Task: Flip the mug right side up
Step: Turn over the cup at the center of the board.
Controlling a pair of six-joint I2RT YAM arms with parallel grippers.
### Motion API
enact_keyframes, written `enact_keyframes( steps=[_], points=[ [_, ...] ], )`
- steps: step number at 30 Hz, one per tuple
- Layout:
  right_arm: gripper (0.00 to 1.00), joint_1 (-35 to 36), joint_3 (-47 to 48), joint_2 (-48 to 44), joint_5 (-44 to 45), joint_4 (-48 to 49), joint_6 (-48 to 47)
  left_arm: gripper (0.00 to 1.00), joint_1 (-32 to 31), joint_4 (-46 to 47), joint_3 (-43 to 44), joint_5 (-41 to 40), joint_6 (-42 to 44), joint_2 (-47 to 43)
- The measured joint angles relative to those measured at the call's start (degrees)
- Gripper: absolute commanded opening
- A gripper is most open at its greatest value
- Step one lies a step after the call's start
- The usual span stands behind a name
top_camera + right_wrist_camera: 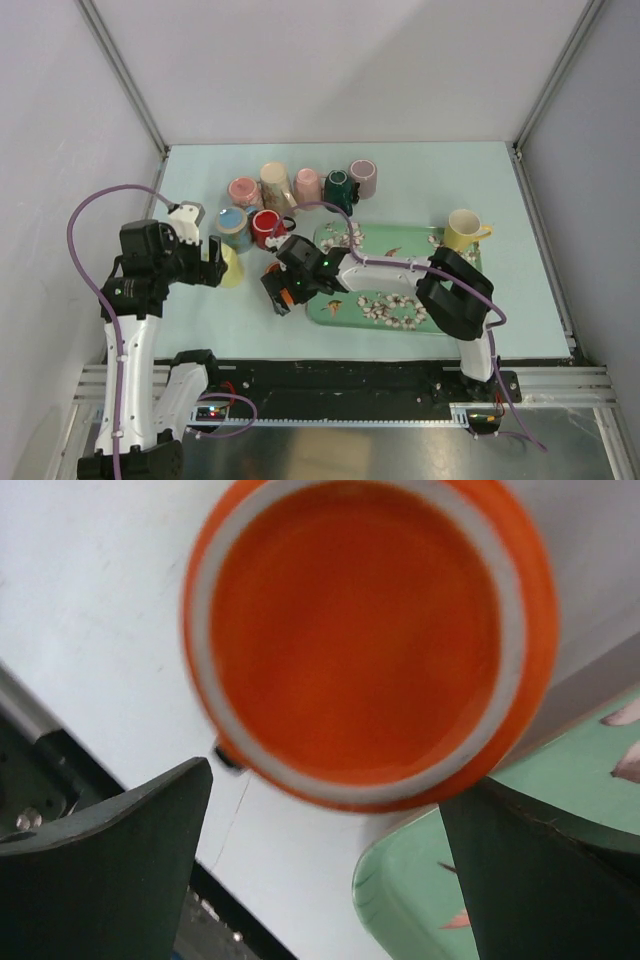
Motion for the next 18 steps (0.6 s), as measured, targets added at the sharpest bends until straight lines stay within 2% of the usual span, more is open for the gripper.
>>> enact_keyframes(
  steps=[7,15,18],
  points=[
    [0.99,0.9,2.9,2.9,9.9,-1.7,3.6,0.87,0.1,0.0,-0.3,1.3,-0.9,-0.7],
    [0.88,-0.1,1.8,2.3,14.2,0.3,-0.9,0.87,0.1,0.0,-0.3,2.6,-1.1,0.2],
    [0.80,-1.6,0.6,1.4,14.1,1.0,-4.7,0.87,0.3,0.0,-0.3,3.0,-1.1,0.5]
  ],
)
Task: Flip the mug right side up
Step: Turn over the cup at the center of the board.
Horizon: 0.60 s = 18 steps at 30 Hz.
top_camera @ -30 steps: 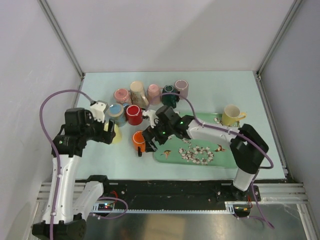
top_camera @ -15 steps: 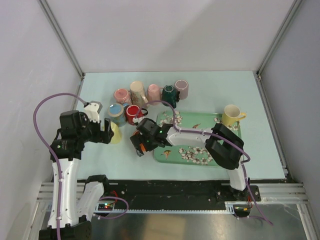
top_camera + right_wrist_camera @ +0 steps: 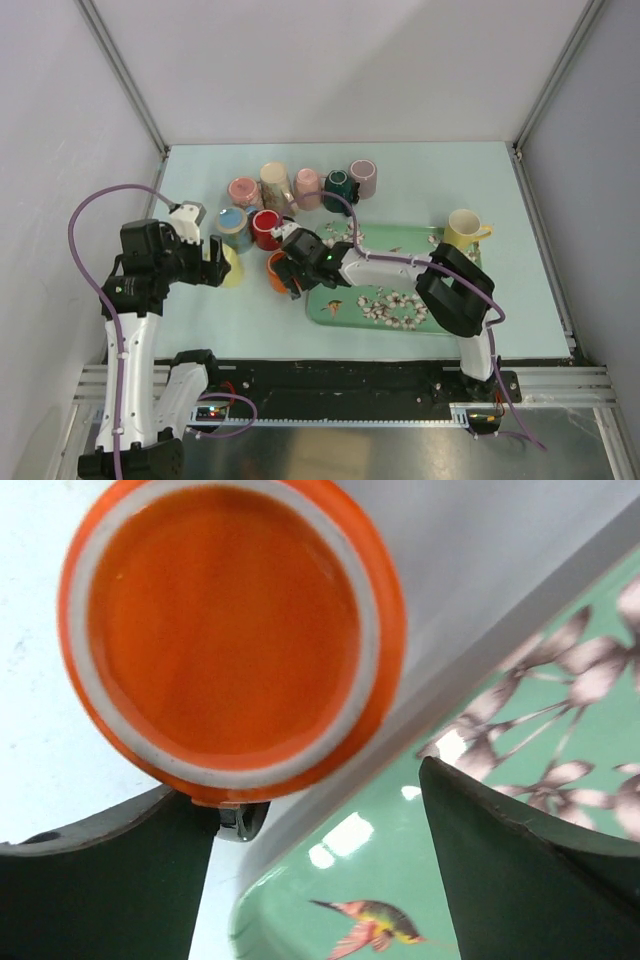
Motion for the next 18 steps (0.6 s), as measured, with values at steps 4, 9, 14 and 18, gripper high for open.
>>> enact_keyframes(
  steps=[4,9,14,18],
  points=[
    [0.74,-2.8,-0.2,-0.2,-2.6,0.6,-5.4,0.87,0.6,0.0,0.0,0.3,0.0,0.1],
    [0.70,-5.1,-0.5,-0.3,-10.1,0.9,-13.0,0.86,1.1,0.0,0.0,0.5,0.0,0.2],
    [0.66,-4.5,-1.0,-0.4,-17.7,0.9,-21.6,0.86,1.2,0.2,0.3,0.8,0.0,0.4],
    [0.59,-3.7,-1.0,-0.4,-19.9,1.3,-25.4,0.86,1.2,0.4,0.8,1.1,0.0,0.7]
  ],
)
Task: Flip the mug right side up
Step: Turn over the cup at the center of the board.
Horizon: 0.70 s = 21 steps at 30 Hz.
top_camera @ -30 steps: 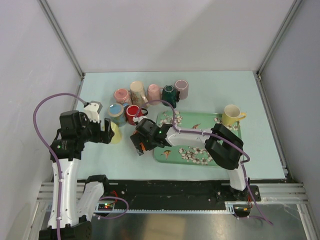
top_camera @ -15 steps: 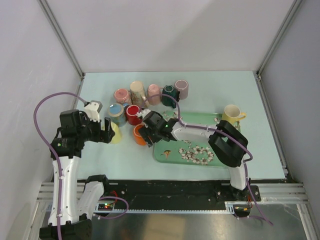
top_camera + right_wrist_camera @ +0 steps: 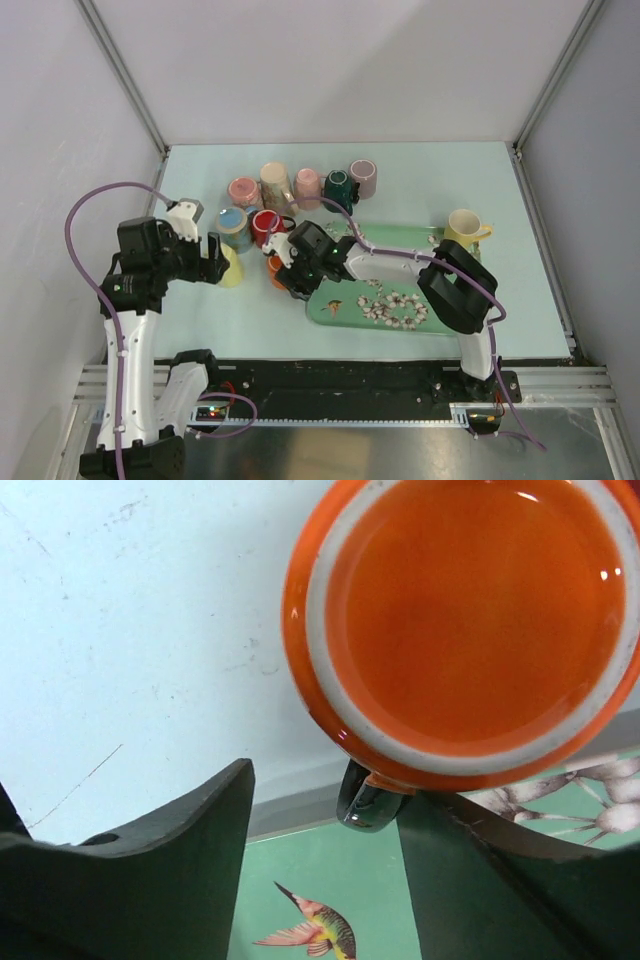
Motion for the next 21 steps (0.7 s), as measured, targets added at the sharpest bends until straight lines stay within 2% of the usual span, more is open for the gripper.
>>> enact_keyframes(
  steps=[6,12,14,17,21],
  points=[
    [0.51,0.1,0.0,0.0,0.6,0.5,-0.5,0.86,0.3,0.0,0.1,0.7,0.0,-0.2],
    [0.36,-1.0,0.0,0.5,1.8,0.7,2.0,0.84,0.6,0.0,0.0,2.0,-0.9,-1.7],
    [0.29,-1.2,0.0,0.9,2.1,0.8,2.2,0.83,0.6,0.0,-0.1,2.6,-1.1,-2.3],
    [0.13,-1.5,0.0,1.2,2.2,1.1,2.2,0.83,0.7,0.0,-0.6,3.5,-1.4,-3.0],
    [0.04,-1.4,0.2,1.3,2.2,1.1,1.4,0.82,0.7,0.0,-0.6,4.1,-1.2,-3.4]
  ],
)
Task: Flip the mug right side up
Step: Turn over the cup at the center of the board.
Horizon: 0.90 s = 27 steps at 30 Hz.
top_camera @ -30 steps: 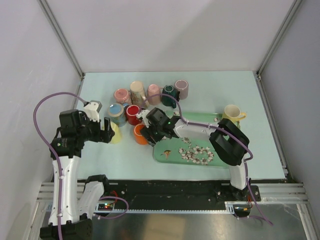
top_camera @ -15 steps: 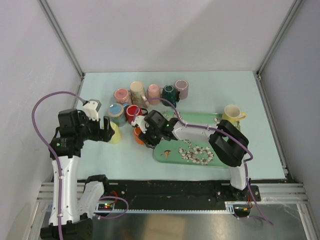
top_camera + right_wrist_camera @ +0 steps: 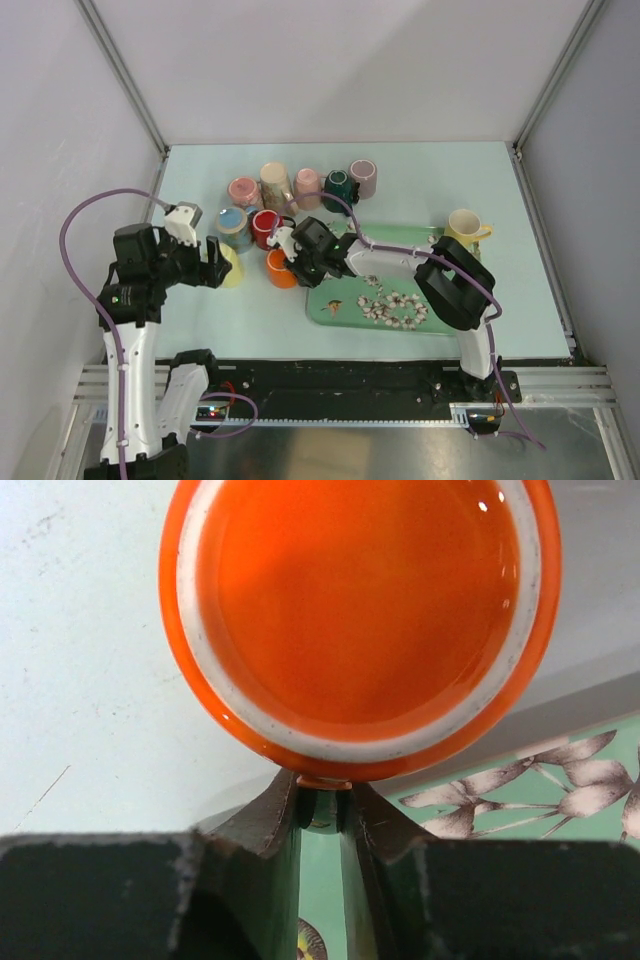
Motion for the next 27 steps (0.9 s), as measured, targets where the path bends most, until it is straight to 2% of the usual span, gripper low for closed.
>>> enact_keyframes(
  steps=[6,12,19,24,27],
  points=[
    [0.00,-0.5,2.0,0.0,-2.9,-3.7,-0.2,0.83,-2.2,0.0,0.0,0.1,4.1,-1.9],
    [0.00,-3.7,3.1,-4.3,-12.0,-9.4,1.3,0.85,-8.7,0.7,0.0,-0.4,15.7,-7.3],
    [0.00,-14.1,3.4,-15.2,-29.9,-12.1,6.0,0.86,-21.3,7.3,-0.1,-4.7,30.6,-9.6],
    [0.00,-20.3,3.2,-17.2,-44.3,-10.9,13.1,0.89,-30.8,17.6,-2.7,-9.1,40.4,-9.6],
    [0.00,-22.2,0.5,-17.9,-51.0,-6.1,19.9,0.89,-35.8,24.7,-6.3,-10.8,46.1,-9.5]
  ],
)
